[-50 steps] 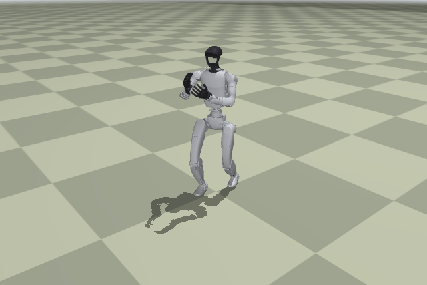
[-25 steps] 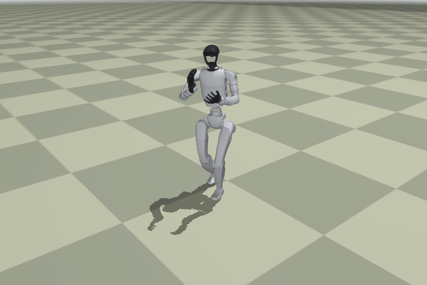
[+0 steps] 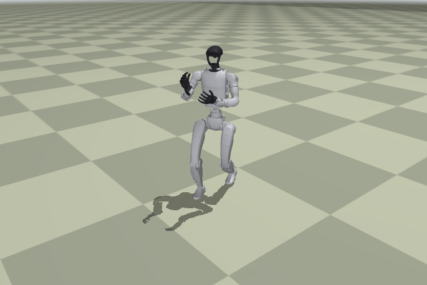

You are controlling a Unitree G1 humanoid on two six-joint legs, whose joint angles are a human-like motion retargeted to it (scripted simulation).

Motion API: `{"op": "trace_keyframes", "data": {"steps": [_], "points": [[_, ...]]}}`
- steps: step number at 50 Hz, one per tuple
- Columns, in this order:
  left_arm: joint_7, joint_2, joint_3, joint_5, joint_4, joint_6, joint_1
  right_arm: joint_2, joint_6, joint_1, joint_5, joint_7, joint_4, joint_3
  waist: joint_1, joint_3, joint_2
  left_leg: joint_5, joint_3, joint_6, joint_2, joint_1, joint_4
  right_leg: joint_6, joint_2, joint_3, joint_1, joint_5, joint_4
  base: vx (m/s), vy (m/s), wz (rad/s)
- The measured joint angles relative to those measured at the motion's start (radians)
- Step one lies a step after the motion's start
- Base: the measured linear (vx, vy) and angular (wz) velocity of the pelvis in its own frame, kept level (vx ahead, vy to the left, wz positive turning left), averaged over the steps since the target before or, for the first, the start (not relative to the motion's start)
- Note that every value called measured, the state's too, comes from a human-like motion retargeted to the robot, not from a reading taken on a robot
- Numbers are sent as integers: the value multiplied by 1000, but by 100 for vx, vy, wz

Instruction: Dance

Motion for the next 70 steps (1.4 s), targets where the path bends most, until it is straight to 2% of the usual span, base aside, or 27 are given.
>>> {"op": "trace_keyframes", "data": {"steps": [3, 5, 7, 9, 13, 18, 20, 23, 25, 28, 30, 32, 35, 39, 45, 50, 52, 55, 57, 61, 63, 70], "points": [[-15, 6, -17, 15, -8, 20, 17, -20, 5, 0, -27, -1, -8, 10, 11, 11, 79, 114, 11, -44, 188, -96, 314, -58, 87, -91, 91, -34, -49, 50, -12, 49], [-22, 6, -16, 35, -14, 31, 23, -36, 17, -5, -54, -7, -9, 12, 31, 19, 114, 187, 14, -48, 277, -183, 483, -83, 129, -127, 139, -53, -82, 47, -12, 40], [-25, 4, -7, 49, -20, 40, 27, -49, 35, -13, -77, -14, 0, 9, 54, 24, 127, 193, 22, -28, 321, -275, 570, -92, 140, -145, 186, -73, -117, 48, -10, 45], [-25, -1, 6, 61, -22, 44, 34, -55, 55, -21, -93, -20, 19, 3, 76, 26, 129, 157, 38, -9, 325, -360, 570, -90, 132, -153, 237, -93, -155, 50, -8, 40], [-22, -8, 32, 47, -15, 41, 60, -45, 85, -23, -82, -21, 63, -6, 100, 17, 108, 104, 85, -8, 254, -477, 327, -69, 77, -150, 333, -125, -224, 51, -3, 38], [-30, 2, 49, 26, 5, 46, 85, -21, 108, -7, -57, -3, 112, 1, 86, -26, 45, 215, 114, -59, 89, -496, -134, -37, -18, -145, 400, -168, -287, 50, 3, 47], [-29, 6, 48, 29, 12, 47, 93, -13, 112, 13, -58, 11, 126, 8, 85, -35, 38, 235, 121, -59, 75, -502, -128, -34, -32, -139, 405, -203, -242, 42, 8, 19], [-24, 11, 43, 37, 25, 52, 94, -1, 114, 51, -68, 41, 146, 11, 79, -53, 13, 198, 132, -20, 41, -481, -99, -19, -63, -109, 410, -247, -163, 43, 11, 22], [-19, 18, 37, 44, 42, 55, 80, 10, 114, 78, -73, 76, 155, 4, 63, -37, -52, 207, 155, 12, -50, -377, -203, 22, -141, -66, 433, -256, -84, 43, 13, 45], [-22, 17, 28, 62, 51, 60, 85, 21, 112, 123, -73, 116, 161, 15, 38, -30, -84, 166, 168, 32, -95, -341, -181, 70, -224, -72, 395, -166, 114, 33, 10, 35], [-32, 20, 30, 78, 66, 63, 67, 25, 110, 137, -59, 157, 160, 11, 20, -25, -122, 194, 174, 49, -157, -263, -304, 65, -338, -81, 331, -115, 252, 32, 9, 24], [-40, 22, 24, 89, 76, 64, 71, 30, 106, 162, -54, 171, 163, 14, -2, -16, -135, 177, 169, 51, -176, -237, -303, 52, -384, -76, 277, -114, 329, 30, 6, 31], [-61, 26, 23, 90, 97, 70, 66, 29, 98, 186, -42, 186, 167, 13, -33, -10, -133, 177, 144, 45, -191, -175, -371, 27, -407, -68, 177, -152, 325, 31, 2, 25], [-100, 29, 25, 65, 113, 66, 71, 16, 100, 214, -31, 187, 176, 13, -46, -19, -84, 169, 99, 34, -148, -108, -448, 29, -303, -45, 79, -140, 115, 32, -3, 14], [-168, 36, 21, 16, 124, 70, 113, -3, 107, 247, -26, 201, 187, 2, -19, -53, -44, 127, 28, 31, -104, -60, -466, 61, -137, 35, 66, -29, -167, 28, -9, 20], [-202, 27, 23, -5, 132, 81, 181, -8, 115, 252, -52, 213, 204, -11, 9, -78, -63, 58, -4, 29, -105, -60, -362, 24, -132, 28, 93, -97, -123, 23, -14, 20], [-231, 26, 31, -19, 134, 88, 202, -12, 118, 231, -64, 223, 227, -14, 26, -84, -28, 61, -25, 15, -54, -24, -380, 6, -89, -12, 167, -81, -216, 25, -12, 10], [-253, 22, 33, -22, 133, 91, 240, -17, 129, 226, -83, 238, 244, -15, 42, -89, -34, 44, -26, 4, -39, -31, -311, 1, -84, -27, 185, -107, -191, 15, -10, 14], [-274, 23, 43, -32, 128, 95, 253, -24, 135, 203, -94, 255, 269, -15, 54, -102, -4, 48, -39, -3, 7, -11, -339, -11, -42, -55, 245, -80, -298, 18, -8, 11], [-290, 19, 47, -38, 121, 94, 287, -31, 146, 208, -114, 280, 290, -10, 68, -99, -4, 24, -37, -14, 29, -19, -268, -17, -32, -70, 259, -106, -267, 8, -6, 12], [-301, 18, 56, -49, 117, 95, 288, -36, 151, 196, -117, 301, 304, -9, 71, -110, 12, 39, -47, -16, 51, 2, -322, -26, -8, -82, 298, -81, -354, 13, -4, 13], [-321, 7, 69, -67, 118, 94, 306, -36, 167, 205, -132, 350, 324, -3, 74, -96, 19, 33, -49, -26, 79, 22, -314, -34, 9, -97, 331, -84, -369, 3, -1, 5]]}}
